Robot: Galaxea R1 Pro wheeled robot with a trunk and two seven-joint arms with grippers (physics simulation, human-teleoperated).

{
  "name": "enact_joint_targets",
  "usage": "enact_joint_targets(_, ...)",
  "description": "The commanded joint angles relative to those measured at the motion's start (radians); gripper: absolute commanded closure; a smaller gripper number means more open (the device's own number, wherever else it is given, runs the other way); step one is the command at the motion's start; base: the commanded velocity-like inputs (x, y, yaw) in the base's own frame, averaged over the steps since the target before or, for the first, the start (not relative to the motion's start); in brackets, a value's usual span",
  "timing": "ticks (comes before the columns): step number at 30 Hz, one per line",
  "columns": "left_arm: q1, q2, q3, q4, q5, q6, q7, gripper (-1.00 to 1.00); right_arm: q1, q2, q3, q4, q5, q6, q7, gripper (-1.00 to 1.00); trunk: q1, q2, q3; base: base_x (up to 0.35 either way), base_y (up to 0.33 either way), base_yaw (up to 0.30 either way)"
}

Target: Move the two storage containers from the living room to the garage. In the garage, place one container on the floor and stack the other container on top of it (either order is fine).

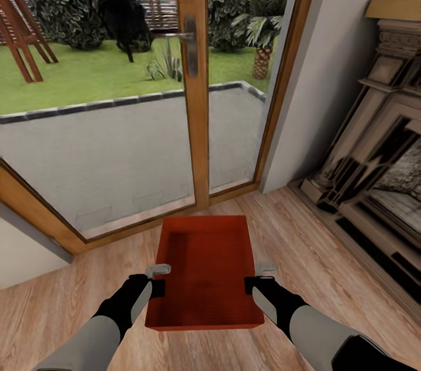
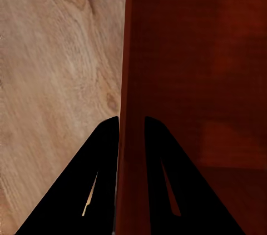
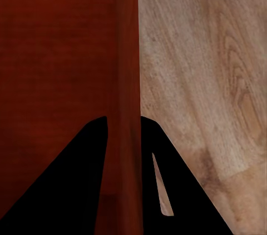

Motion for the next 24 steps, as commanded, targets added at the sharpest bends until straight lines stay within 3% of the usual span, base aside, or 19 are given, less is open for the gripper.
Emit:
enact_joint_targets(1, 0.000, 0.002, -0.002, 0.038, -0.018, 0.009, 0.037, 1.00, -0.002, -0.001, 0.005, -0.006, 0.012, 0.002, -0.007, 1.00, -0.004, 0.007, 0.004, 0.000, 0.000, 0.000)
enact_joint_targets(24, 0.000, 0.002, -0.002, 0.037, -0.018, 0.009, 0.037, 1.00, -0.002, -0.001, 0.002, -0.006, 0.012, 0.002, -0.008, 1.00, -0.092, 0.168, 0.111, 0.000, 0.000, 0.000)
